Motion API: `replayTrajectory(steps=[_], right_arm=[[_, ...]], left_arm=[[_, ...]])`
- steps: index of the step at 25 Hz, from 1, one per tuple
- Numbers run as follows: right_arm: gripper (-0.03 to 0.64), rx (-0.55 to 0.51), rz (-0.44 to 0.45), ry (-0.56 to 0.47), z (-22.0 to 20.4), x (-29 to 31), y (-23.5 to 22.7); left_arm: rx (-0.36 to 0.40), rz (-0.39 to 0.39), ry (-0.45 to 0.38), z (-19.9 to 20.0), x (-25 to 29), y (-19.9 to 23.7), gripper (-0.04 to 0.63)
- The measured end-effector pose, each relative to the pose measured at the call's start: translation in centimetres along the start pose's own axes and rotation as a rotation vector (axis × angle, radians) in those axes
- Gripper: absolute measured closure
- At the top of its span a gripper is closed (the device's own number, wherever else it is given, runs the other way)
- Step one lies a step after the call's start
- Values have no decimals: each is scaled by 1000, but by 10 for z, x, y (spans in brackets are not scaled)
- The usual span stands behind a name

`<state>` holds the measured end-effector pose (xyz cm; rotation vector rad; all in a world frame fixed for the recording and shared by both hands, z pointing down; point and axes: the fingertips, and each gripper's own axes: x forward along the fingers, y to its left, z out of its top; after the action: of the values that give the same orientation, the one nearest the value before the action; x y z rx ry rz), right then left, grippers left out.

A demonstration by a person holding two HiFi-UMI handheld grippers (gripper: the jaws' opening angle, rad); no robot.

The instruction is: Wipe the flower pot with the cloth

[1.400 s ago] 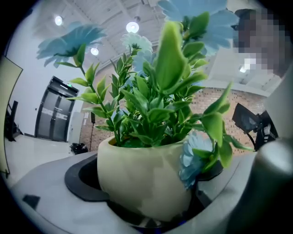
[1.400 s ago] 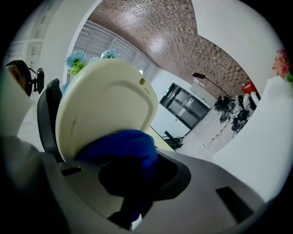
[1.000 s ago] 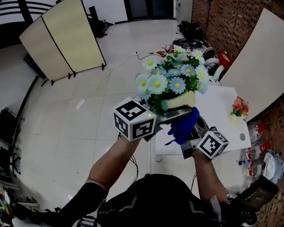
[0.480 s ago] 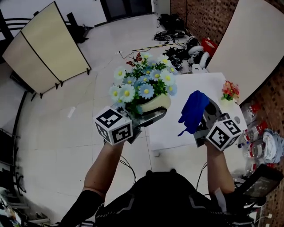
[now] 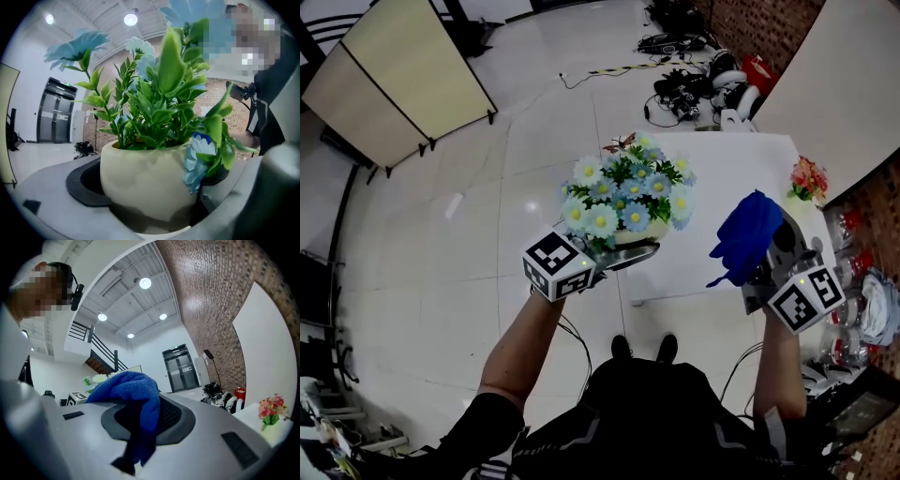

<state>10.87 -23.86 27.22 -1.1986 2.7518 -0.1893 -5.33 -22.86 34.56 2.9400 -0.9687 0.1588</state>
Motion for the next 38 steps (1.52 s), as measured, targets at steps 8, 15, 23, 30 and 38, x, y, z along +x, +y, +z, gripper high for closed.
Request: replayTrajectory(steps=[8, 15, 23, 30, 38], right_arm=[[554, -9, -7, 54, -40, 11, -8], [554, -34, -2, 71, -86, 4, -20], [554, -48, -4, 89, -128, 0, -37], [554, -48, -9, 128, -166, -5, -55], [554, -33, -11, 144, -182, -9, -66]], left_arm=[[-23, -83, 5, -84, 15, 1, 31], [-34, -109, -4, -157, 36, -12, 31], [-1, -126, 37, -232, 58, -23, 31], [37, -113, 70, -286, 69, -26, 31], [91, -121, 116, -314, 71, -35, 31]])
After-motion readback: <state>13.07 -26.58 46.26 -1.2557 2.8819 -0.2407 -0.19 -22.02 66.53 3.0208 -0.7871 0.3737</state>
